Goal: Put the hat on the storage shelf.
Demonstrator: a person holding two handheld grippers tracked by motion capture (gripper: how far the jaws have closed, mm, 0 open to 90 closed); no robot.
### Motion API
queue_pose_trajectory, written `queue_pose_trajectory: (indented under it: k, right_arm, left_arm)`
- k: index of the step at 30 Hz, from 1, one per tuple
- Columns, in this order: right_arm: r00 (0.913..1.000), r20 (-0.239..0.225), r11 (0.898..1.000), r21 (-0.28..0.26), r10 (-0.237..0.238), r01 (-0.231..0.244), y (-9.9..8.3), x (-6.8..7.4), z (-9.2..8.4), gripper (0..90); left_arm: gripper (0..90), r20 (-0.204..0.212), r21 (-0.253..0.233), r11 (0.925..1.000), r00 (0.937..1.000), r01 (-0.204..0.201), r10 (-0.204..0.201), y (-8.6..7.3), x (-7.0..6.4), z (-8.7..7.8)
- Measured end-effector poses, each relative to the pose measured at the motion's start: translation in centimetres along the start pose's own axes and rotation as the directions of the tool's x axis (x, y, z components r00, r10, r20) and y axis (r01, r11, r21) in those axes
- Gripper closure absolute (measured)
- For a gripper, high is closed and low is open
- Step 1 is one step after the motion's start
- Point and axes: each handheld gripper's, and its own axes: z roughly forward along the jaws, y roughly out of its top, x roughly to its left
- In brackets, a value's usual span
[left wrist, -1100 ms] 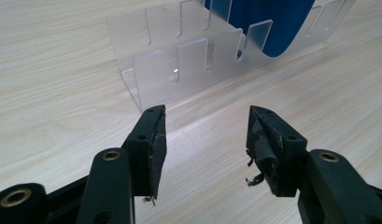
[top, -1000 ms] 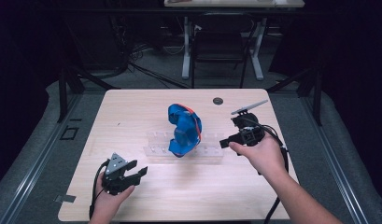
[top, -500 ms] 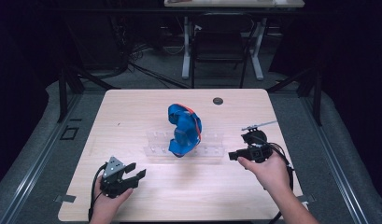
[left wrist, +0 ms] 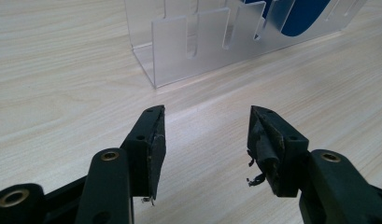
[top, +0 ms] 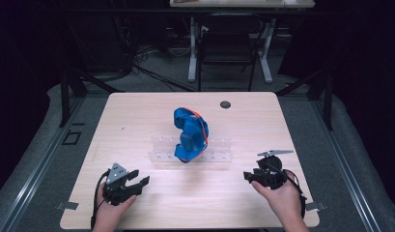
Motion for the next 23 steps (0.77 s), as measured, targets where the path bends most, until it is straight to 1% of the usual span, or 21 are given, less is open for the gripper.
queue_pose_trajectory:
  k: [1,3,6,8,10,11,12,13,16,17,18,20,22,23]
  right_arm:
    - [1.0000,-0.002,1.000,-0.001,0.002,-0.002,-0.3,-0.2,0.2,55.9]
    - [0.9997,0.000,1.000,-0.018,0.022,-0.022,-1.2,-0.5,0.6,54.6]
    - [0.9998,0.016,0.999,-0.035,0.008,-0.008,-2.3,-1.1,1.3,52.7]
    - [0.9998,0.021,0.998,-0.057,0.003,-0.002,-2.8,-1.3,1.5,52.4]
    - [0.9997,0.025,0.995,-0.096,-0.003,0.006,-3.3,-1.4,1.5,51.3]
    - [0.9995,0.029,0.992,-0.122,-0.013,0.017,-3.5,-1.5,1.6,51.0]
    - [0.9992,0.034,0.991,-0.132,-0.018,0.023,-3.6,-1.6,1.5,51.0]
    - [0.9990,0.040,0.990,-0.142,-0.018,0.024,-3.8,-1.6,1.5,50.9]
    - [0.9989,0.047,0.984,-0.176,-0.003,0.011,-4.3,-2.0,1.5,50.2]
    - [0.9988,0.049,0.983,-0.184,0.000,0.009,-4.4,-2.1,1.5,49.9]
    - [0.9983,0.059,0.979,-0.205,0.002,0.011,-4.7,-2.2,1.7,49.7]
    - [0.9980,0.063,0.979,-0.204,-0.006,0.018,-5.0,-2.3,1.9,49.7]
    - [0.9977,0.066,0.980,-0.195,-0.018,0.030,-5.3,-2.4,2.1,49.5]
    - [0.9978,0.063,0.980,-0.195,-0.021,0.033,-5.4,-2.4,2.2,49.5]
  left_arm:
    - [47.1,0.000,0.000,1.0000,1.0000,-0.003,0.003,0.0,0.0,0.0]
    - [46.9,-0.001,0.001,1.0000,1.0000,-0.004,0.004,0.0,0.0,0.0]
    - [46.7,0.002,0.001,1.0000,1.0000,0.001,-0.001,-0.1,0.0,0.0]
    - [46.7,0.002,0.000,1.0000,1.0000,0.001,-0.001,-0.1,0.0,0.1]
    - [46.6,0.000,0.001,1.0000,1.0000,0.002,-0.002,-0.1,0.0,0.1]
    - [46.5,0.001,0.001,1.0000,1.0000,0.001,-0.001,-0.1,0.0,0.1]
    - [46.4,0.000,0.001,1.0000,1.0000,0.001,-0.001,-0.1,0.0,0.1]
    - [46.3,-0.003,0.006,1.0000,1.0000,-0.001,0.001,-0.1,-0.1,0.1]
    - [46.0,0.001,-0.002,1.0000,1.0000,0.004,-0.004,-0.2,-0.2,0.3]
    - [45.9,-0.001,0.000,1.0000,1.0000,-0.007,0.007,-0.2,-0.3,0.3]
    - [45.9,0.004,0.003,0.9999,0.9999,-0.010,0.010,-0.1,-0.3,0.3]
    - [45.9,0.007,-0.003,1.0000,1.0000,-0.004,0.004,-0.1,-0.6,0.5]
    - [45.9,0.019,-0.004,1.0000,0.9998,-0.002,0.002,0.2,-1.0,0.9]
    - [46.2,0.029,0.004,1.0000,0.9995,-0.009,0.009,0.5,-1.4,1.3]
